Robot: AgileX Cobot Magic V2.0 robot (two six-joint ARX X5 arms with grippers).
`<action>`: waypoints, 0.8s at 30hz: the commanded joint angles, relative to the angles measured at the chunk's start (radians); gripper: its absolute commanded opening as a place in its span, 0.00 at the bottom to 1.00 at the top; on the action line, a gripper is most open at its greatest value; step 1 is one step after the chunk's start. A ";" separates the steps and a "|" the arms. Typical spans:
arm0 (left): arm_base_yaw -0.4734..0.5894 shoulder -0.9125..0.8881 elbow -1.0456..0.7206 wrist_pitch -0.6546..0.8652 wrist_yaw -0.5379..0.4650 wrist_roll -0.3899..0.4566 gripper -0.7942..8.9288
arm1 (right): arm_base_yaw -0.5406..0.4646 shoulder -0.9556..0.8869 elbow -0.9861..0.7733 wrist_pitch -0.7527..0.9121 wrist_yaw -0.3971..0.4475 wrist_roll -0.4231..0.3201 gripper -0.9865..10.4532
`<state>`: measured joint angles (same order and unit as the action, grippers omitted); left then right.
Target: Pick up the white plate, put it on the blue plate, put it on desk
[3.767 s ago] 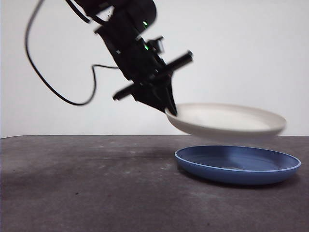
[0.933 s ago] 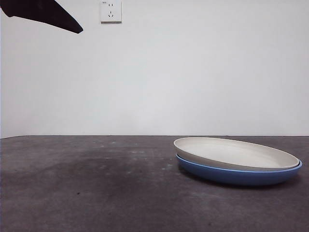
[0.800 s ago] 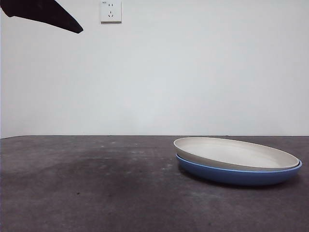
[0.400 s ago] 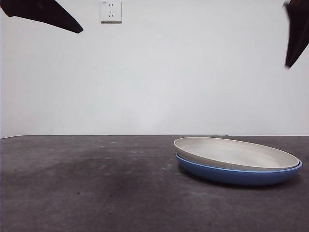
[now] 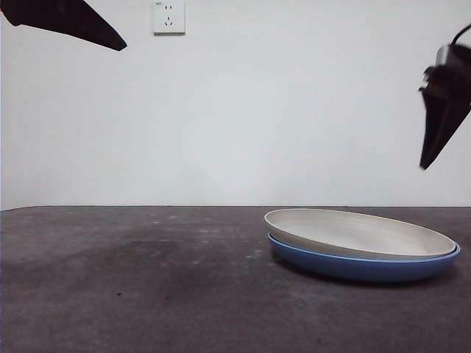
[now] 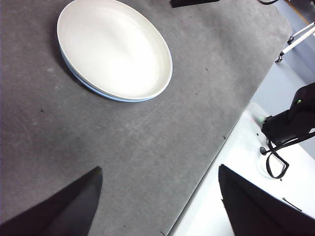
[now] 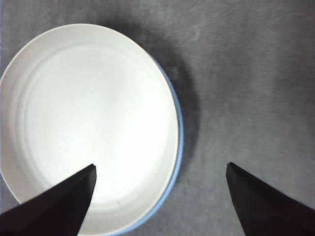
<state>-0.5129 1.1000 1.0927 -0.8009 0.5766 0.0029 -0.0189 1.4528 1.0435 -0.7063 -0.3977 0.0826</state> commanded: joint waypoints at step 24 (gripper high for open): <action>-0.005 0.005 0.008 0.012 0.006 0.012 0.47 | 0.018 0.261 0.007 0.134 -0.022 -0.015 0.28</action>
<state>-0.5129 1.1000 1.0927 -0.7967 0.5766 0.0029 -0.0044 1.6920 1.0428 -0.5781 -0.4168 0.0780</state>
